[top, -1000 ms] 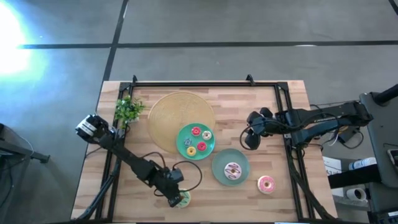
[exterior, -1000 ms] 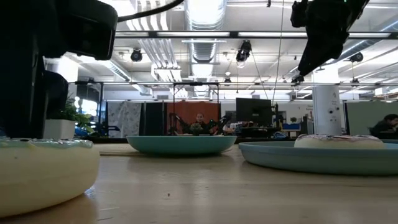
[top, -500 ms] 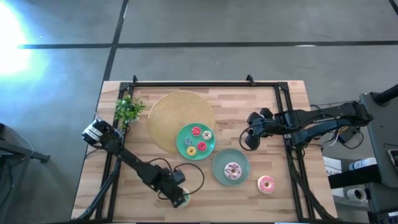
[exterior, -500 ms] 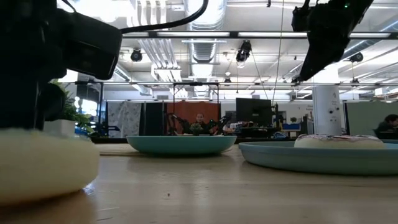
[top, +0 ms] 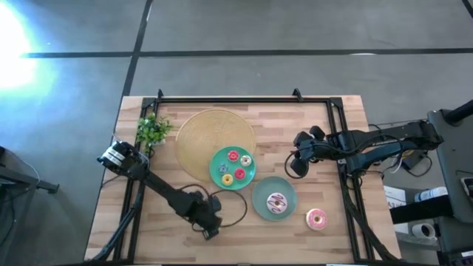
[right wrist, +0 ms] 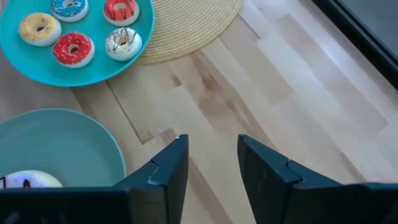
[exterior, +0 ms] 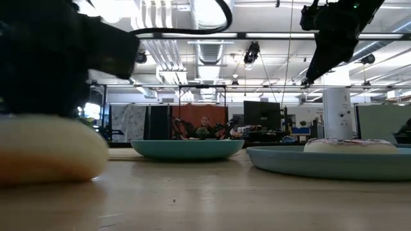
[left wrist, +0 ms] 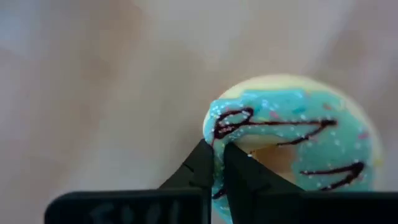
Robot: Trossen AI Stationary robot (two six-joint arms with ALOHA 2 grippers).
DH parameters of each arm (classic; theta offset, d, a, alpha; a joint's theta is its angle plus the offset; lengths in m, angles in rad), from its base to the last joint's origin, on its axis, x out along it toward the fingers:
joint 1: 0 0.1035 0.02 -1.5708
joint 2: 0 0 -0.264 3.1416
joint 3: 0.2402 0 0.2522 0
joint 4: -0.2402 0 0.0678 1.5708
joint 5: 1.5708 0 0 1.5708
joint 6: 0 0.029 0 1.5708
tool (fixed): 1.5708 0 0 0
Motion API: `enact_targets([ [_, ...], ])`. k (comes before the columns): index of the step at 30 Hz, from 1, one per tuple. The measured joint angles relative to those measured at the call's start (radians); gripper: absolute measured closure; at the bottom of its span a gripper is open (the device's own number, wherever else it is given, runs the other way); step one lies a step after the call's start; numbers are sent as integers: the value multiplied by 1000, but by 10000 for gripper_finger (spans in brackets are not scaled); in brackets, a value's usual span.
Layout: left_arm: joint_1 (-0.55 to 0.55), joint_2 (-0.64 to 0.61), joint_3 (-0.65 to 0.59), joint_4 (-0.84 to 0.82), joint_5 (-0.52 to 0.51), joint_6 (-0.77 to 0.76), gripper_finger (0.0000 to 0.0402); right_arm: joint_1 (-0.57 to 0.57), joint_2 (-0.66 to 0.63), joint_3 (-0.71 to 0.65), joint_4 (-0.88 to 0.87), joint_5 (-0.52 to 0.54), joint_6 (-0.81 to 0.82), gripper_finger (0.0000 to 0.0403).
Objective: Pick & Place donuts
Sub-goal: Put the big light blue doughnut on the green plate
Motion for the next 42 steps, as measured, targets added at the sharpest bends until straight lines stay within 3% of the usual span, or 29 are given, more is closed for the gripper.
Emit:
enact_targets([
  [4,52,-46,60,-146,-95,95,400,0,-2,0,0,-1,0,278],
  [11,210,-130,166,-139,-230,423,401,1,-59,0,1,-1,0,282],
  [19,399,-75,232,166,-155,797,401,0,-195,0,-9,16,44,297],
  [28,430,144,416,223,-112,930,401,51,-283,-1,-158,-4,177,303],
  [34,440,329,627,78,-137,905,401,79,-287,-2,-166,0,203,303],
  [42,452,461,834,-42,52,819,399,88,-280,-2,-168,0,202,303],
])
